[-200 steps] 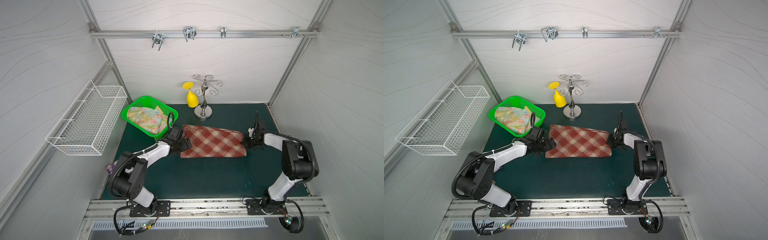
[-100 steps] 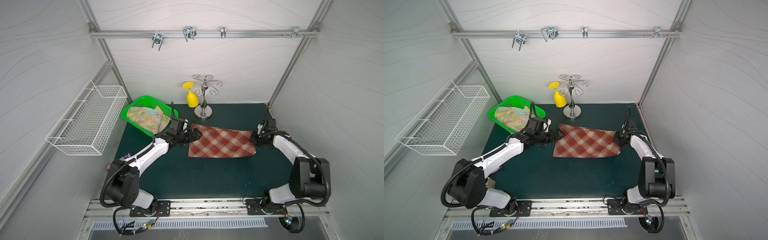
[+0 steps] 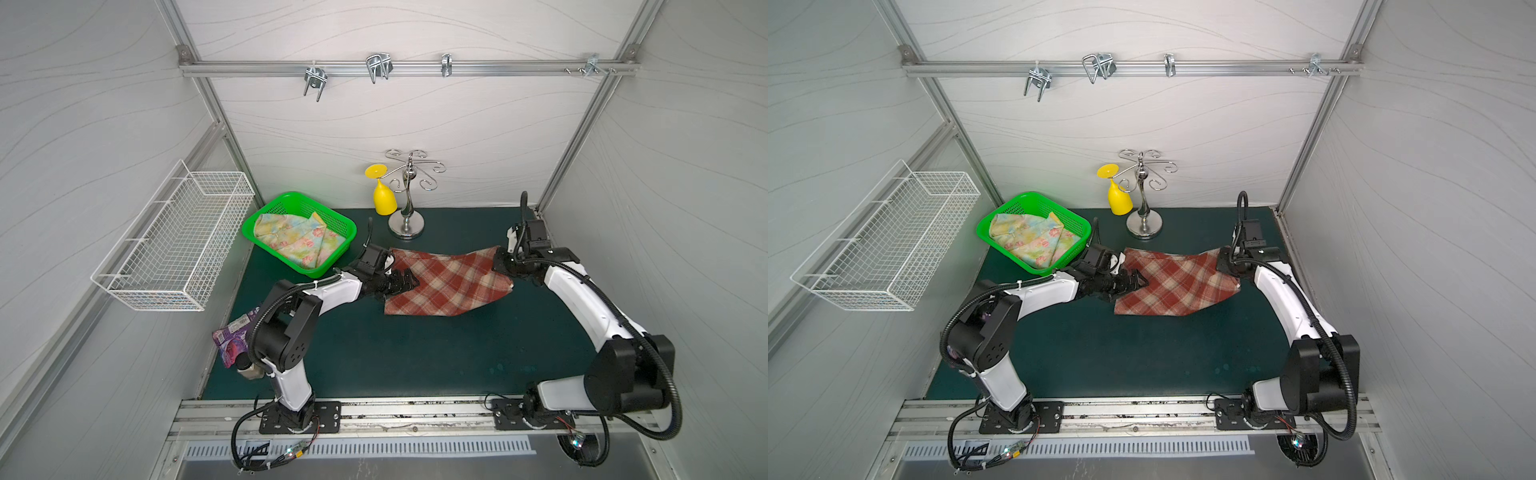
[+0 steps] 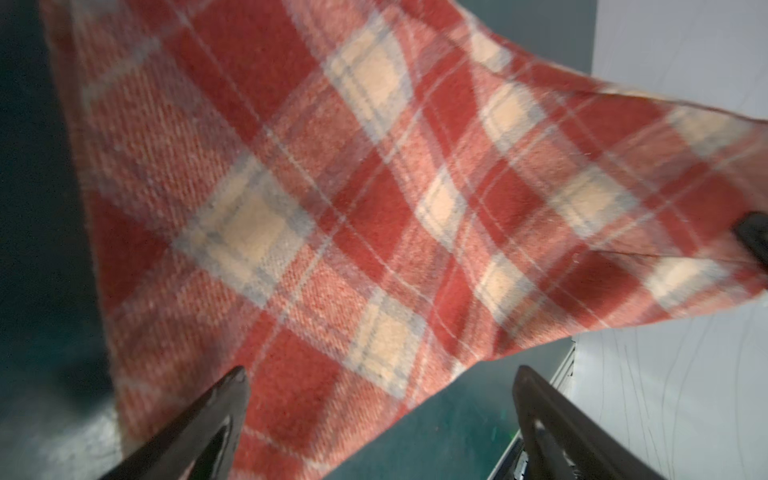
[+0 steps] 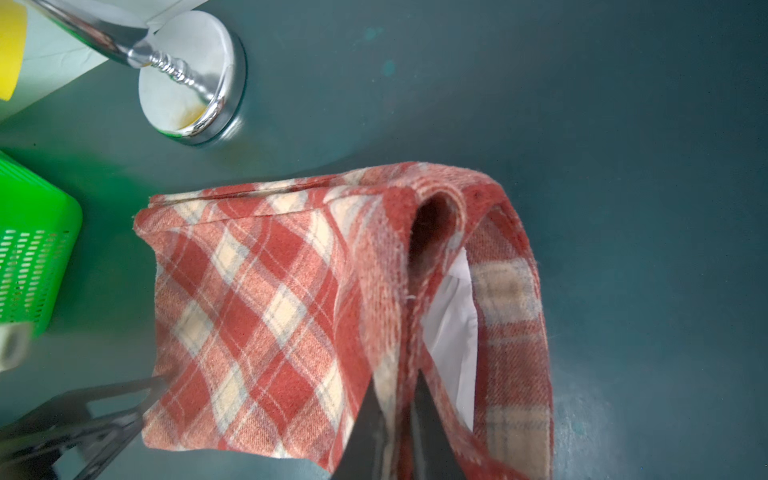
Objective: Fold and stack skirts
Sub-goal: Fold the skirt at the center of the table.
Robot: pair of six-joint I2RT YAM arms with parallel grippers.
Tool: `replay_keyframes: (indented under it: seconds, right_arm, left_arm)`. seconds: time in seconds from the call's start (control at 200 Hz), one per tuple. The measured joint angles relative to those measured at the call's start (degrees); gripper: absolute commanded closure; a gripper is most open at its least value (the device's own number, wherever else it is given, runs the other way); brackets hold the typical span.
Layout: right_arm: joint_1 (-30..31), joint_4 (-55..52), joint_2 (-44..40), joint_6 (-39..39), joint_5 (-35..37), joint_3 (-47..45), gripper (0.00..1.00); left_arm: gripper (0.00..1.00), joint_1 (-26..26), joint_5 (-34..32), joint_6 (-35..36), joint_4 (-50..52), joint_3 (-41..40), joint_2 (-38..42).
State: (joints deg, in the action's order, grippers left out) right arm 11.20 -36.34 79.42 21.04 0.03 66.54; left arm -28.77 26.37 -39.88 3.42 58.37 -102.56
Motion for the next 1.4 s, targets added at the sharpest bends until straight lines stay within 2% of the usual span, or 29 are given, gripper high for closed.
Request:
replay_keyframes:
  seconds: [0.32, 0.961, 1.396]
  right_arm:
    - [8.02, -3.19, 1.68, -0.72, 5.42, 7.02, 1.0]
    - [28.41, -9.66, 19.43, -1.64, 17.53, 26.84, 1.0]
    - [33.94, -12.11, 27.21, -0.98, 18.69, 33.51, 1.0]
  left_arm:
    - [0.01, 0.0, 0.13, 0.0, -2.08, 0.02, -2.56]
    - [0.01, 0.0, 0.13, -0.83, -2.78, 0.0, -2.64]
    - [0.01, 0.0, 0.15, -1.29, -3.61, -0.33, -2.64]
